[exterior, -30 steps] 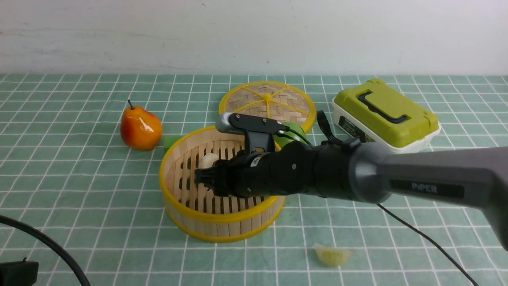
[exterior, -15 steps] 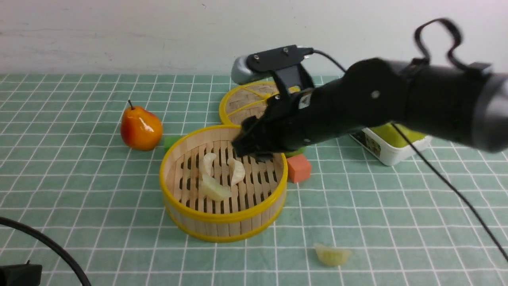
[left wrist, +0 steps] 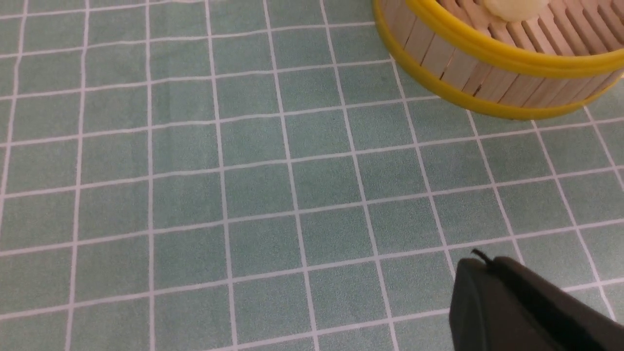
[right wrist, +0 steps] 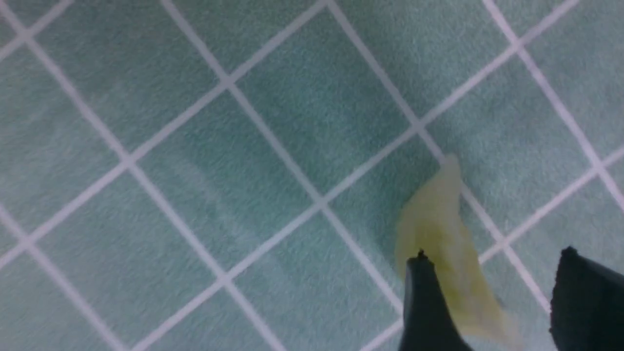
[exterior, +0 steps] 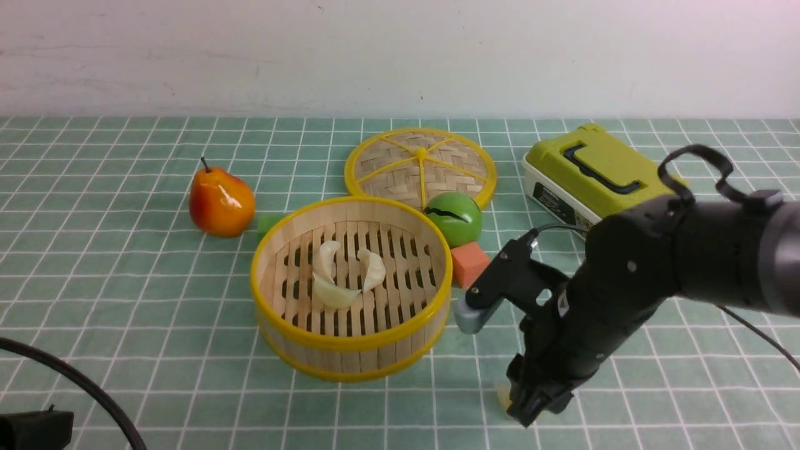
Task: Put the dumplings into the steamer on the table with the blue tablecloth.
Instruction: 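Reach for and grasp a dumpling lying on the table beside the steamer, then place the dumpling in the bamboo steamer basket with the right gripper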
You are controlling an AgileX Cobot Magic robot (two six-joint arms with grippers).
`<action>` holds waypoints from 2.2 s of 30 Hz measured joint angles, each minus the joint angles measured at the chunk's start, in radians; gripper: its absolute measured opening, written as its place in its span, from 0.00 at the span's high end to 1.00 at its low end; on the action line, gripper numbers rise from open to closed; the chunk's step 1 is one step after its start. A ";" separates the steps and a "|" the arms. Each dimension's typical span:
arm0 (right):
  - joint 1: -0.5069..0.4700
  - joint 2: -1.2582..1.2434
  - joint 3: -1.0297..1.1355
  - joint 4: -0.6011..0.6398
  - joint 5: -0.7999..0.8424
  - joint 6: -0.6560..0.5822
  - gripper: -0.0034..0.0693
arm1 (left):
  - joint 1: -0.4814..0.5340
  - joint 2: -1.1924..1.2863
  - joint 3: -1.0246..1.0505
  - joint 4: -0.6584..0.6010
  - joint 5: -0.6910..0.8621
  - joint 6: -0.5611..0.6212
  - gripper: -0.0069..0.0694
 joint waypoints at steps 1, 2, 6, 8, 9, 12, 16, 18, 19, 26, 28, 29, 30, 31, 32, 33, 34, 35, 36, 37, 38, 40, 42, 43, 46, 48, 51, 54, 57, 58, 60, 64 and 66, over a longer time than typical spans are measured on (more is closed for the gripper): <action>0.000 0.016 0.003 0.006 -0.020 -0.011 0.47 | 0.000 0.000 0.000 0.000 0.000 0.000 0.92; 0.000 0.027 0.003 0.014 -0.027 -0.019 0.49 | 0.000 0.000 0.000 0.000 -0.001 0.000 0.92; 0.003 0.058 0.002 0.015 -0.010 -0.041 0.65 | 0.000 0.000 0.000 0.000 -0.004 0.000 0.92; 0.003 0.052 -0.005 0.017 0.043 -0.041 0.67 | 0.000 0.000 0.000 0.000 -0.005 0.000 0.92; 0.003 0.046 -0.017 0.024 0.101 -0.037 0.67 | 0.000 0.000 0.000 0.000 -0.006 0.000 0.92; 0.002 0.014 -0.089 0.099 0.196 -0.016 0.67 | 0.000 0.000 0.000 0.000 -0.008 0.000 0.92; 0.002 -0.013 -0.228 0.289 0.168 -0.008 0.67 | 0.000 0.000 0.000 0.001 -0.017 0.000 0.92; 0.002 -0.004 -0.283 0.430 0.097 -0.011 0.67 | 0.000 0.000 0.000 0.003 -0.018 0.000 0.92; 0.003 0.018 -0.315 0.522 0.032 -0.021 0.67 | 0.000 0.000 0.000 0.003 -0.018 0.000 0.92; 0.002 0.256 -0.469 0.772 -0.118 -0.131 0.67 | 0.000 0.000 0.000 0.001 -0.019 0.000 0.91; 0.002 0.304 -0.504 0.781 -0.118 -0.139 0.67 | 0.000 0.000 0.000 0.001 -0.019 0.000 0.91; 0.002 0.337 -0.525 0.782 -0.118 -0.139 0.67 | 0.000 0.000 0.000 0.001 -0.019 0.000 0.91; 0.002 0.352 -0.538 0.782 -0.118 -0.139 0.67 | 0.000 0.000 0.000 0.001 -0.018 0.000 0.91; 0.002 0.363 -0.544 0.782 -0.118 -0.139 0.67 | 0.000 0.000 0.000 0.001 -0.018 0.000 0.91; 0.002 0.368 -0.546 0.782 -0.118 -0.139 0.67 | 0.000 0.000 0.000 0.001 -0.017 0.000 0.91; 0.002 0.381 -0.550 0.782 -0.112 -0.136 0.67 | 0.000 0.000 0.000 0.001 -0.015 0.000 0.91; 0.002 0.383 -0.550 0.782 -0.112 -0.136 0.67 | 0.000 0.000 0.000 0.001 -0.014 0.000 0.91; 0.003 0.389 -0.550 0.786 -0.091 -0.123 0.67 | 0.000 0.000 0.000 0.000 -0.010 0.000 0.91; 0.004 0.390 -0.550 0.788 -0.080 -0.117 0.67 | 0.000 0.000 0.000 0.000 -0.009 0.000 0.91; 0.005 0.391 -0.550 0.788 -0.074 -0.115 0.67 | 0.000 0.000 0.000 0.000 -0.008 0.000 0.91; 0.009 0.390 -0.552 0.796 -0.052 -0.111 0.67 | 0.000 0.000 0.000 -0.001 -0.007 0.000 0.91; 0.017 0.390 -0.556 0.811 -0.036 -0.109 0.67 | 0.000 0.000 0.000 -0.002 -0.006 0.000 0.91; 0.023 0.390 -0.558 0.823 -0.030 -0.107 0.67 | 0.000 0.000 0.000 -0.004 -0.006 0.000 0.90; 0.024 0.390 -0.558 0.825 -0.029 -0.107 0.67 | 0.000 0.000 0.000 -0.006 -0.006 0.000 0.90; 0.023 0.386 -0.560 0.824 -0.013 -0.107 0.67 | 0.000 0.000 0.000 -0.011 -0.006 0.000 0.90; 0.009 0.370 -0.569 0.814 0.007 -0.105 0.67 | 0.000 0.000 0.000 -0.011 -0.005 0.000 0.90; -0.012 0.347 -0.578 0.791 0.016 -0.103 0.67 | 0.000 0.000 0.000 -0.011 -0.004 0.000 0.90; -0.041 0.324 -0.587 0.745 0.030 -0.079 0.67 | 0.000 0.000 0.000 -0.012 -0.003 0.000 0.90; -0.045 0.347 -0.589 0.667 0.052 -0.034 0.67 | 0.000 0.000 0.000 -0.012 -0.003 0.000 0.90; -0.045 0.359 -0.589 0.652 0.056 -0.021 0.67 | 0.000 0.000 0.000 -0.012 -0.003 0.000 0.90; -0.045 0.382 -0.588 0.627 0.064 0.016 0.67 | 0.000 0.000 0.000 -0.012 -0.003 0.000 0.90; -0.044 0.399 -0.588 0.624 0.048 0.045 0.67 | 0.000 0.000 0.000 -0.011 -0.006 0.000 0.90; -0.044 0.399 -0.588 0.624 0.024 0.047 0.67 | 0.000 0.000 0.000 -0.011 -0.006 0.000 0.90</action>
